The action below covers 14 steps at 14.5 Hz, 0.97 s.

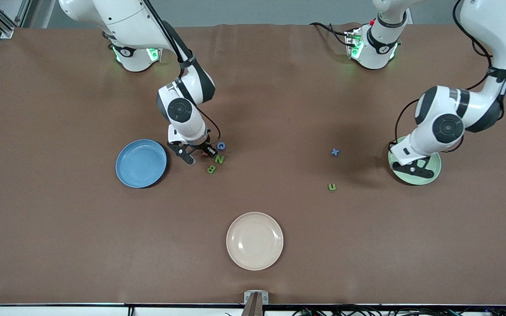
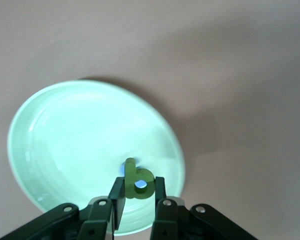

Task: Sort uppercase to blue plate, lowercase to green plate
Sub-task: 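Carry the b to the green plate while the right gripper grasps pink letter, then place the pink letter on the blue plate with the right gripper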

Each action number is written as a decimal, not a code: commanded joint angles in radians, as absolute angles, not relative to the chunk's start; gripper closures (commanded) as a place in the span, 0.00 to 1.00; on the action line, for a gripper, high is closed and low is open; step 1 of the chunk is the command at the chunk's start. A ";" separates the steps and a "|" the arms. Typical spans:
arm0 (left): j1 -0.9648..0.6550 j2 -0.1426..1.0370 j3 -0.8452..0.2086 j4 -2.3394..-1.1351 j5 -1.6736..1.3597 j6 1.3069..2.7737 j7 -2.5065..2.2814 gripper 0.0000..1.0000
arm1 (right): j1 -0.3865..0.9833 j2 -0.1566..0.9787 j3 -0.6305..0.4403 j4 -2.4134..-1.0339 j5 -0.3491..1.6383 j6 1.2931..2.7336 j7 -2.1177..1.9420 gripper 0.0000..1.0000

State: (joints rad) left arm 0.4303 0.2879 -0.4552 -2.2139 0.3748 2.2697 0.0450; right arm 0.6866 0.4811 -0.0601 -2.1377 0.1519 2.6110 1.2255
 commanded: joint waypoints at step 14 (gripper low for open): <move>0.549 0.336 -0.465 -2.289 0.448 2.365 0.150 0.89 | 0.505 0.242 -0.150 -2.132 0.115 2.217 0.793 0.97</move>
